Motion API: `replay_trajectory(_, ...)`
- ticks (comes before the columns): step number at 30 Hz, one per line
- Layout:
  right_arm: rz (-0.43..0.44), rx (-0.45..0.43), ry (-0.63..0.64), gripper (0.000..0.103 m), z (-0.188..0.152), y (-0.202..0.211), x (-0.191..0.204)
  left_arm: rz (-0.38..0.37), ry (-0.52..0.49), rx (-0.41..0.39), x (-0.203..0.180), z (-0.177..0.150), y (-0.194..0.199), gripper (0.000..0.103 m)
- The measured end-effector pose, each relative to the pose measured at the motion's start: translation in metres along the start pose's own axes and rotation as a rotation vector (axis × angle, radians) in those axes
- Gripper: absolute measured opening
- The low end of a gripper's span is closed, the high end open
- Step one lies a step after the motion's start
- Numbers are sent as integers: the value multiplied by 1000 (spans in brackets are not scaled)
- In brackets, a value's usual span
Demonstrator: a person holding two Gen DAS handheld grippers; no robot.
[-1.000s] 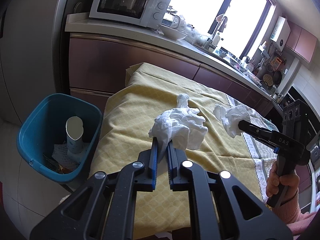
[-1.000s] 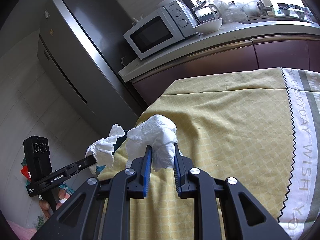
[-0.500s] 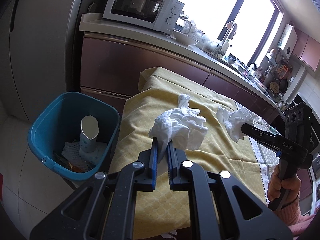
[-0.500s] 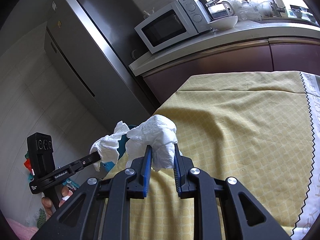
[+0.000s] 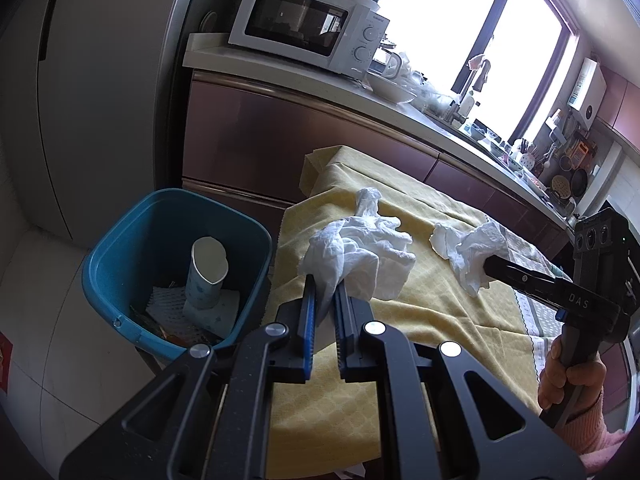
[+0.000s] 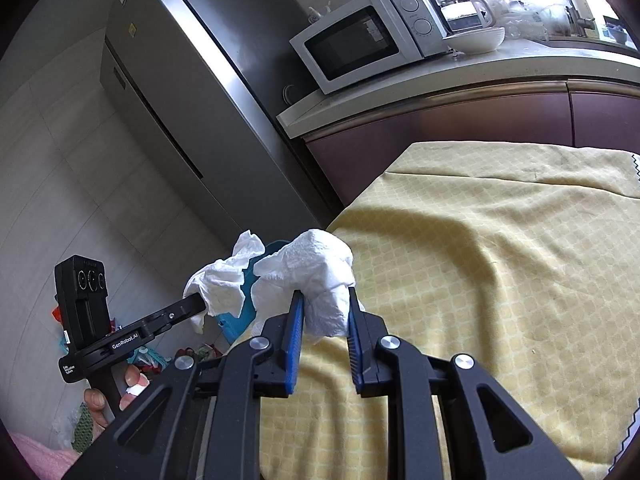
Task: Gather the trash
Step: 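Carry both white tissues from the table over the teal bin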
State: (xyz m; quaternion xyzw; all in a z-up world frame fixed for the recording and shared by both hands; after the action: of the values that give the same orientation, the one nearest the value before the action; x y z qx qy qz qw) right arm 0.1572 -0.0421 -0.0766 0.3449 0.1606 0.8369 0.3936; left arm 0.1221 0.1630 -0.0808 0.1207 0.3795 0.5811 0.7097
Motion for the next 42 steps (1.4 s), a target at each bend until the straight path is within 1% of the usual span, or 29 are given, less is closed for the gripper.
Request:
replay_trajectory(14,29,35,41,19,1,-20,18,51,43,-30,31,8,10,9)
replay_trajectory(25,53,67,75,19,2,-34,34,81,71,-35,52,7,14,9)
replay_trajectory(42,80,116,138,19,5,-61,62,120,104,-52,74,11,18,9)
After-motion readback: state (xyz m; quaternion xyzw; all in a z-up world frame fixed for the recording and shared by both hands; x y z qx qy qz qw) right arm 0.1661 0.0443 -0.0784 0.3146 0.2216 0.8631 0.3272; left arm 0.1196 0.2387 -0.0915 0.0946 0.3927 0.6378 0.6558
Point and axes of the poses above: each gripper's, at about its wrist camera, not at the fingertips, and y roughly against the way its jaws point, x to its left, z to its top, the point moved 9 cm from there along -y, roughly the way its jaws point, and after that the axes turned 4 degrees about y, right-handed, at the moved point
